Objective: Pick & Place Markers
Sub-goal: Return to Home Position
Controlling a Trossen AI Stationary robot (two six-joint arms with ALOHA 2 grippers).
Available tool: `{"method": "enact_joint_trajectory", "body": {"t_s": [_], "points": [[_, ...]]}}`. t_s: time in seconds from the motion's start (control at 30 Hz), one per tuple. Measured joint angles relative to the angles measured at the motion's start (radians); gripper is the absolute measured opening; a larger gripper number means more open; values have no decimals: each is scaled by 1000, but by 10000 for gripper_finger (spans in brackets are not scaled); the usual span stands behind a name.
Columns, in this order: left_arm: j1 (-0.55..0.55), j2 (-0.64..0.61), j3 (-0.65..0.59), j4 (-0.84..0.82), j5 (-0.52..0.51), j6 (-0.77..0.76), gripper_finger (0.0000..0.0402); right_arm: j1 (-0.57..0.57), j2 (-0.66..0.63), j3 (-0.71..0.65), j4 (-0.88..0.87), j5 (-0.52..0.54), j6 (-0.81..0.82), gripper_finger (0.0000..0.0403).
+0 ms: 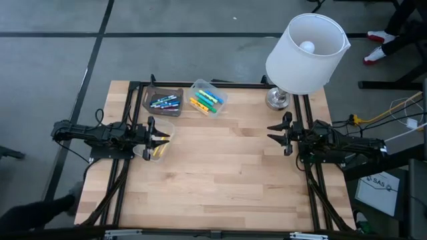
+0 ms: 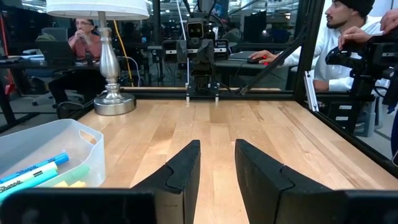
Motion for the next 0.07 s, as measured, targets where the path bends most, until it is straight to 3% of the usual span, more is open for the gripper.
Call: {"method": "enact_joint_trajectory", "body": {"t_s": [0.07], "points": [[0, 0, 0, 0, 0, 0, 96, 0, 0, 0, 0, 0, 0, 156]]}}
